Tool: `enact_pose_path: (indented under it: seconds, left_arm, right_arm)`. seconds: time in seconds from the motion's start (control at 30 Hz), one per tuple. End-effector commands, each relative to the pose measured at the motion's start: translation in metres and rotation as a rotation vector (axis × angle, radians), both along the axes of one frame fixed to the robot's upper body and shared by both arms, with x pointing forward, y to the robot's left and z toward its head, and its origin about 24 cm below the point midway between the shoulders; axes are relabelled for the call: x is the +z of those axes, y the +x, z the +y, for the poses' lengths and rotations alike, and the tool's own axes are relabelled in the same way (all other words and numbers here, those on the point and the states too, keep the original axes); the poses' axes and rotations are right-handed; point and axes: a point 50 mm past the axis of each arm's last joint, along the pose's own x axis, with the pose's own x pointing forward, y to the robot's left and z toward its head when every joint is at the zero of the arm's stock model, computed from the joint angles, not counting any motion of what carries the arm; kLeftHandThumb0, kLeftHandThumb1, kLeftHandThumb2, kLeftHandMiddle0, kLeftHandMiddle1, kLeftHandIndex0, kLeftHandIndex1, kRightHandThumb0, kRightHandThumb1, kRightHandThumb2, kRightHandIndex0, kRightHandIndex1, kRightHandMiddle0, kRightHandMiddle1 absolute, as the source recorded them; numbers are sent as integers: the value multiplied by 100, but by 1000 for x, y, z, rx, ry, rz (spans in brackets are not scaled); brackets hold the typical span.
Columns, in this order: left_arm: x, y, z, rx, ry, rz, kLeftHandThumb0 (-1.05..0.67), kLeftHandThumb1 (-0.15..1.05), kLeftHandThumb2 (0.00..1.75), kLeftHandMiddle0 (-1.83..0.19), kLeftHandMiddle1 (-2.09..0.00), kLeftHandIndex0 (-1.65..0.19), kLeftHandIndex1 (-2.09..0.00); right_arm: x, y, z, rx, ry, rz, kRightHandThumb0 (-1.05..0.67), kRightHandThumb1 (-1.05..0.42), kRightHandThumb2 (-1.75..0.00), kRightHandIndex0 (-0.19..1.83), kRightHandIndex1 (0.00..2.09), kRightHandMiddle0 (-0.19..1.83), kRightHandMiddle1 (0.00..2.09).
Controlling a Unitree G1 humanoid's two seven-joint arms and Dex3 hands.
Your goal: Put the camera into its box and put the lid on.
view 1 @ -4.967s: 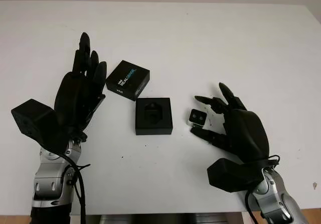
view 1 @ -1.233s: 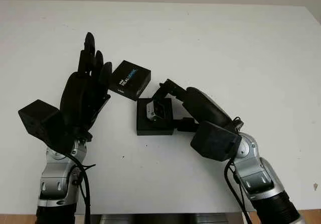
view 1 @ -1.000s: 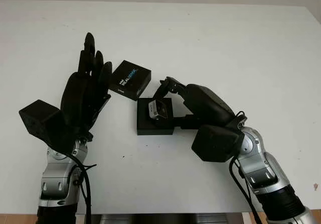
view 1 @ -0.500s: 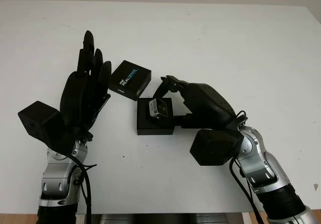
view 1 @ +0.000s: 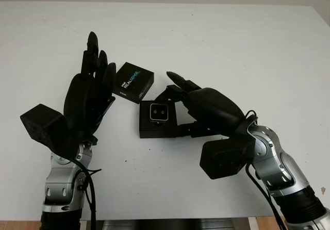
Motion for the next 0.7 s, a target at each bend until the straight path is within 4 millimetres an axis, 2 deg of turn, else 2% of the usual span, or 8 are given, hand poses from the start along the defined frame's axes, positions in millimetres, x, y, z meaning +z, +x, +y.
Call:
enact_pose_path:
  seconds: [0.0,0.2,0.43,0.67]
  left_arm:
    - [1,-3,-1,2,13,-15,-76,105,44,19,0,19,0]
    - [0,-4,-3,-2,1,-17,-75,105,45,19,0,19,0]
    - [-2,-4,-2,-3,-7,-14,-74,105,45,19,0,19,0]
    - [-3,-3,-1,5,-1,-18,-75,105,44,19,0,19,0]
  right_arm:
    - [-4,-3,-3,1,-29,11,-81,-100,-5,-19,0,-4,21]
    - [-3,-4,-6,-2,-46,1,-80,-97,-5,-19,0,-5,16]
    - [1,-2,-8,-32,9,-49,-80,-102,-7,-19,0,-8,12]
    - [31,14,-18,-126,220,-215,-77,-105,-18,-11,5,-3,12]
